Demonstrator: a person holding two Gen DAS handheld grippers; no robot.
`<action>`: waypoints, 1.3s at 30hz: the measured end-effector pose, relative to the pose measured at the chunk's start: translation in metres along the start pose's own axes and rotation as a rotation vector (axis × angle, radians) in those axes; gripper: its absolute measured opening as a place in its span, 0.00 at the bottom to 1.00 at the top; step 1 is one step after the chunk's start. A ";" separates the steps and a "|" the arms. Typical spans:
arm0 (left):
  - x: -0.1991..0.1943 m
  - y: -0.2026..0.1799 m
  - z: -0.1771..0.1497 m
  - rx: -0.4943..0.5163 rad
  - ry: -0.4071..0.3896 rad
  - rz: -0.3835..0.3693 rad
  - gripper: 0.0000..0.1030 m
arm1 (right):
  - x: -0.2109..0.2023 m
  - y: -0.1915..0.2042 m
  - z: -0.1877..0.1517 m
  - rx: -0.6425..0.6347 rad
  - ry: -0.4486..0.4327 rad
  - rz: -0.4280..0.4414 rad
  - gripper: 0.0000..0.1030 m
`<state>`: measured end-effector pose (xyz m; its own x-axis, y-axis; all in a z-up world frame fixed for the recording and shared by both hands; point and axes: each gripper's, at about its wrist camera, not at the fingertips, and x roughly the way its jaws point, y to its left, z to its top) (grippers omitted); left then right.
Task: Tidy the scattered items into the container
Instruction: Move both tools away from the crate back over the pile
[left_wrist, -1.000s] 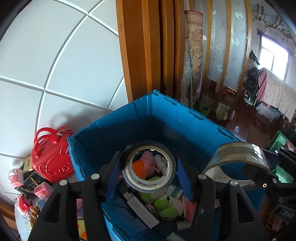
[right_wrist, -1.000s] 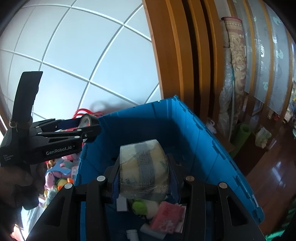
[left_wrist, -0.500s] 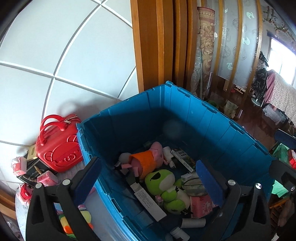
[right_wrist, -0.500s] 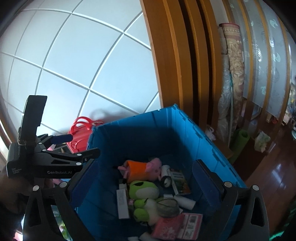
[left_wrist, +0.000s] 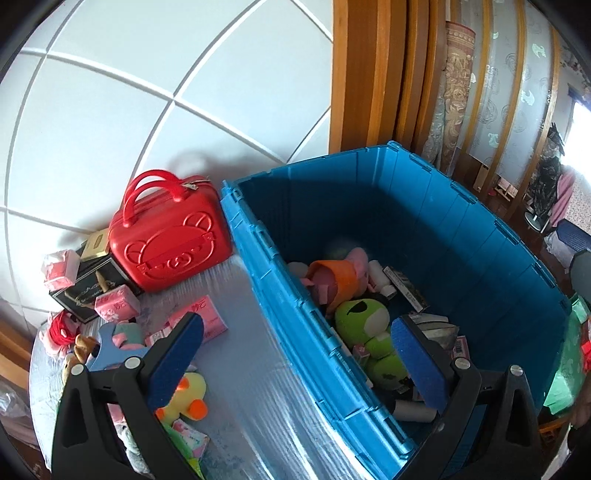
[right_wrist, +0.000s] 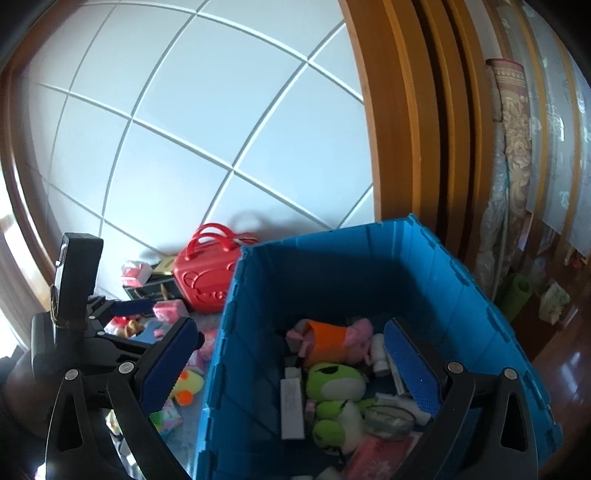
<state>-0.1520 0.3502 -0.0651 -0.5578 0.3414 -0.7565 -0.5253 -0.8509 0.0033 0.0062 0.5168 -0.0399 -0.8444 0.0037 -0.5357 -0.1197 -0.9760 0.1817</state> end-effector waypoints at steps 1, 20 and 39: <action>-0.003 0.009 -0.007 -0.013 0.002 0.007 1.00 | 0.001 0.008 0.000 -0.009 0.002 0.010 0.99; -0.069 0.203 -0.173 -0.261 0.057 0.203 1.00 | 0.014 0.181 -0.043 -0.166 0.049 0.192 0.99; -0.085 0.317 -0.308 -0.399 0.210 0.260 1.00 | 0.049 0.291 -0.108 -0.239 0.167 0.267 0.99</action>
<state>-0.0729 -0.0712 -0.2013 -0.4748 0.0457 -0.8789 -0.0778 -0.9969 -0.0098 -0.0137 0.2094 -0.1025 -0.7306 -0.2729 -0.6259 0.2339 -0.9612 0.1461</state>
